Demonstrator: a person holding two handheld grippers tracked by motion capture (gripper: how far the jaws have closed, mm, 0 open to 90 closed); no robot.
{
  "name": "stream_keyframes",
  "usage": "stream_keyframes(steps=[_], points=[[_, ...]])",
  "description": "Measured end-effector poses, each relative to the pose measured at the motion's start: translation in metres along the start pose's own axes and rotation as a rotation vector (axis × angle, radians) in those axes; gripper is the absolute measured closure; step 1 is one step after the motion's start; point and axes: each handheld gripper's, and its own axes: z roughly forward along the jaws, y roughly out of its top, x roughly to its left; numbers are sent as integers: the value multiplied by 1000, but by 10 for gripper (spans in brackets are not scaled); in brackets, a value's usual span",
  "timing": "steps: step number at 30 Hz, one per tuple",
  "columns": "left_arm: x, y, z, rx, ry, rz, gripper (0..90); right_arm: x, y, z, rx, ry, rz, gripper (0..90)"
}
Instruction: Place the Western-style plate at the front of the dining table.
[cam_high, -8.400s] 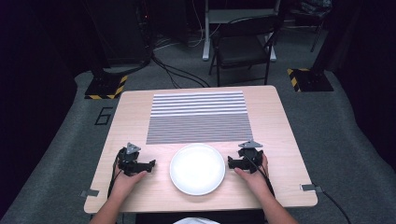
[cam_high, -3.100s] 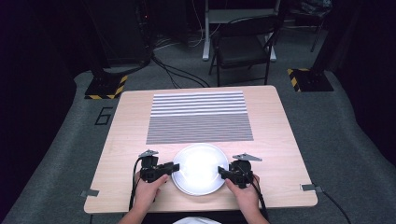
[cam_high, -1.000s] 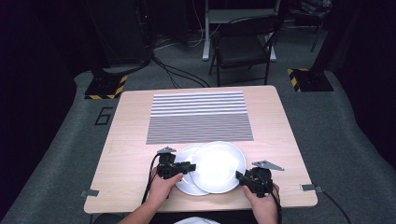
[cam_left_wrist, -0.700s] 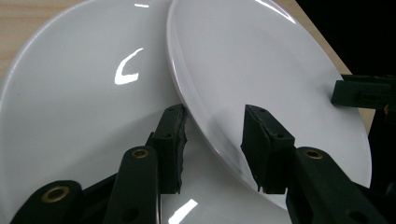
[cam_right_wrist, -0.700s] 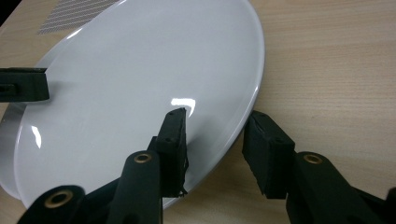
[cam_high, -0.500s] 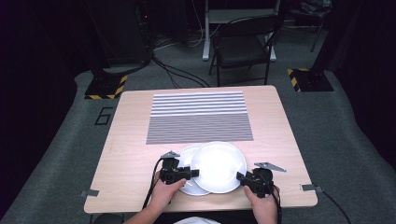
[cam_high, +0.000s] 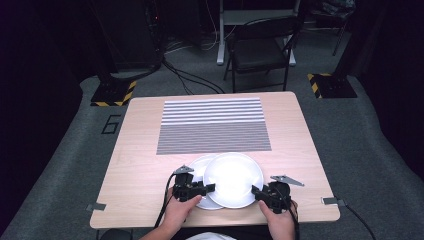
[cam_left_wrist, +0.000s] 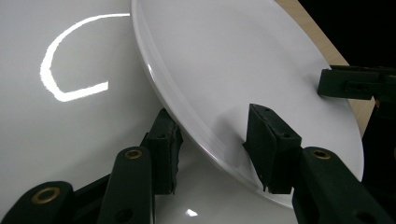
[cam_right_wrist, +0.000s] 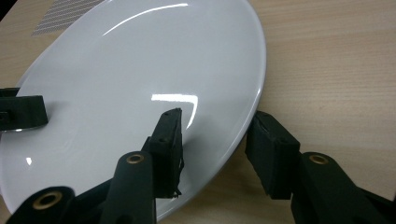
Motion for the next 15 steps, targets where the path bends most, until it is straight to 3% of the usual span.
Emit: stream_keyframes(steps=[15], points=[[-3,0,-3,-37,44,10,537,9,-9,3,-22,2,67,551]])
